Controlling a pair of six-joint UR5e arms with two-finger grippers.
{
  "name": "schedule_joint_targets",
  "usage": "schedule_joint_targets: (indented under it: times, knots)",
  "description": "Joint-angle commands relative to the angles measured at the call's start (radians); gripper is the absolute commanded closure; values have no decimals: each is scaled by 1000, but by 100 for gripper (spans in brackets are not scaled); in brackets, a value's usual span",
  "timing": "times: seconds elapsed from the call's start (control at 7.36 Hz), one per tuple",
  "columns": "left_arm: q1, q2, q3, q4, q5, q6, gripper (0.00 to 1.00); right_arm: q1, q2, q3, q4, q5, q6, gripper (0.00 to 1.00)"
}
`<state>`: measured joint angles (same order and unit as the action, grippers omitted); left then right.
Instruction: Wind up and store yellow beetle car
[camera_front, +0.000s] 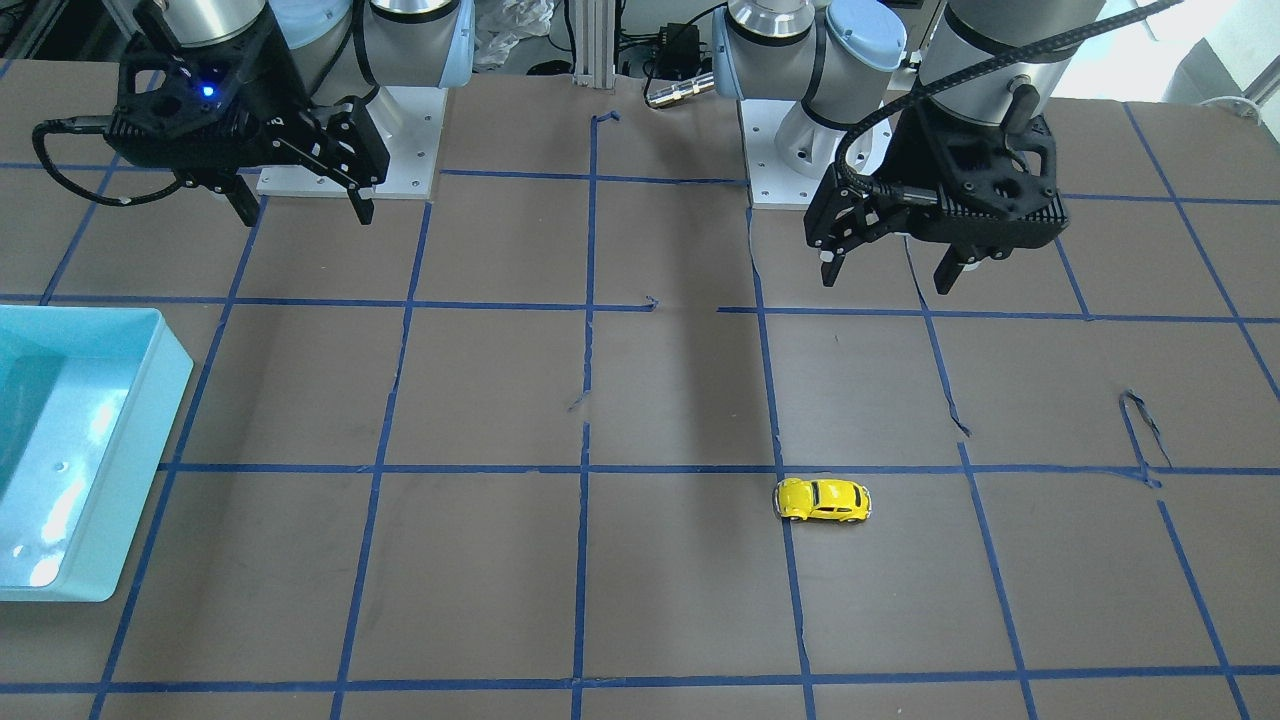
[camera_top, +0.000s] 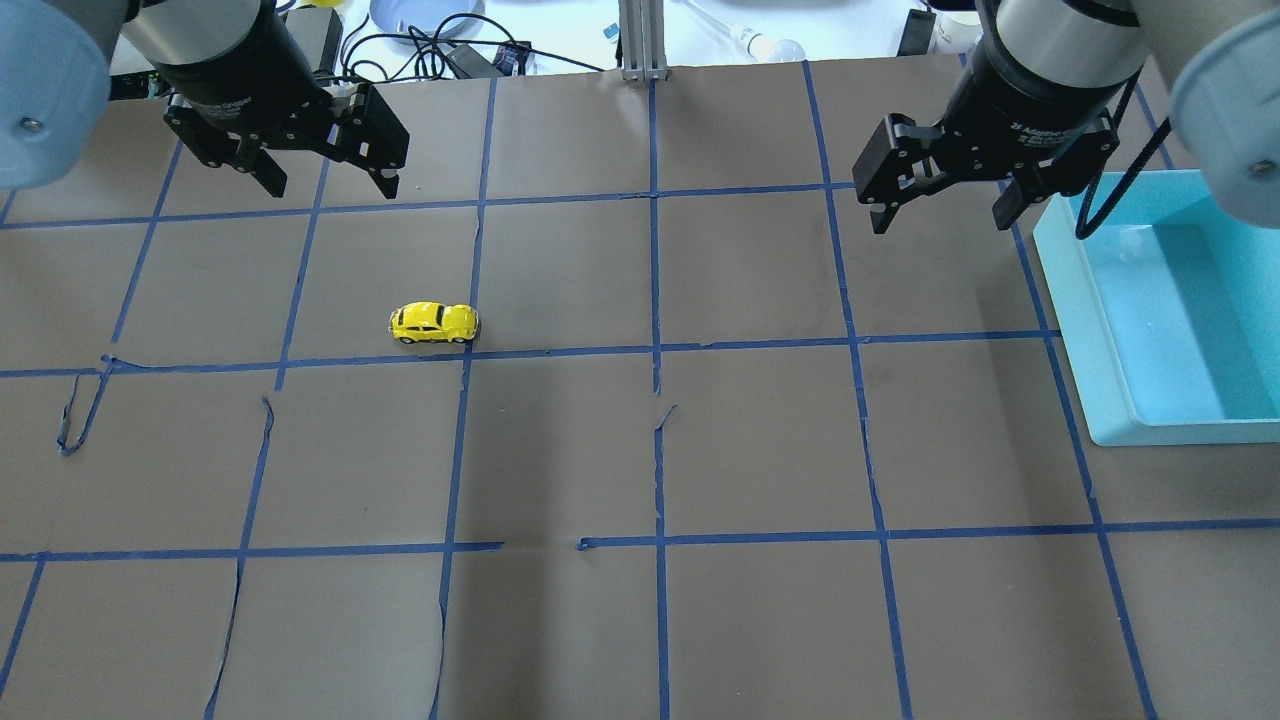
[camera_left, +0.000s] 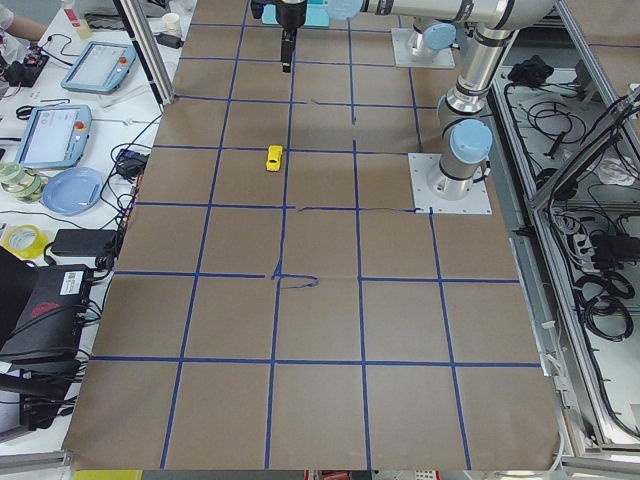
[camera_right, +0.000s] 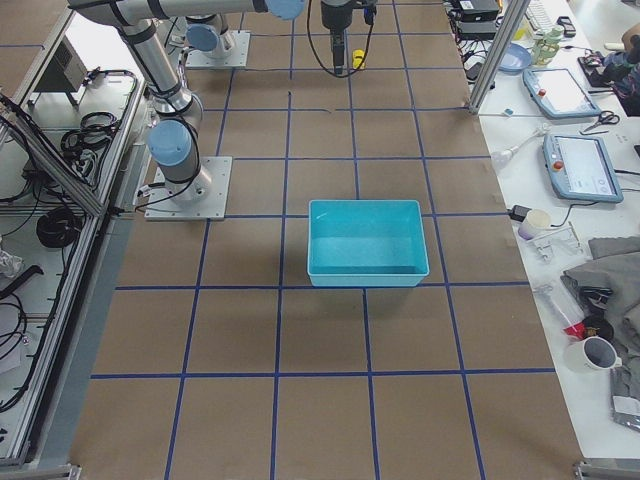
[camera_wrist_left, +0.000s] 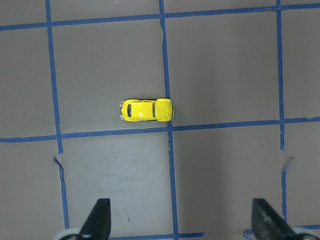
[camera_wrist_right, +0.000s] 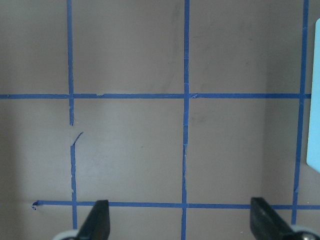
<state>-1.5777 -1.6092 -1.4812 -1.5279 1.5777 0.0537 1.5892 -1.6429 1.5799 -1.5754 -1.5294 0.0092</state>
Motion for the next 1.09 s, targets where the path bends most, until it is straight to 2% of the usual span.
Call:
schedule_joint_targets:
  times: [0.0,0.95]
  knots:
    - [-1,0,-1,0,-1,0,0,0,0,0,0,0,0,0]
    - [4,5,-10,11,1,2,0,0,0,2,-2,0,-2,0]
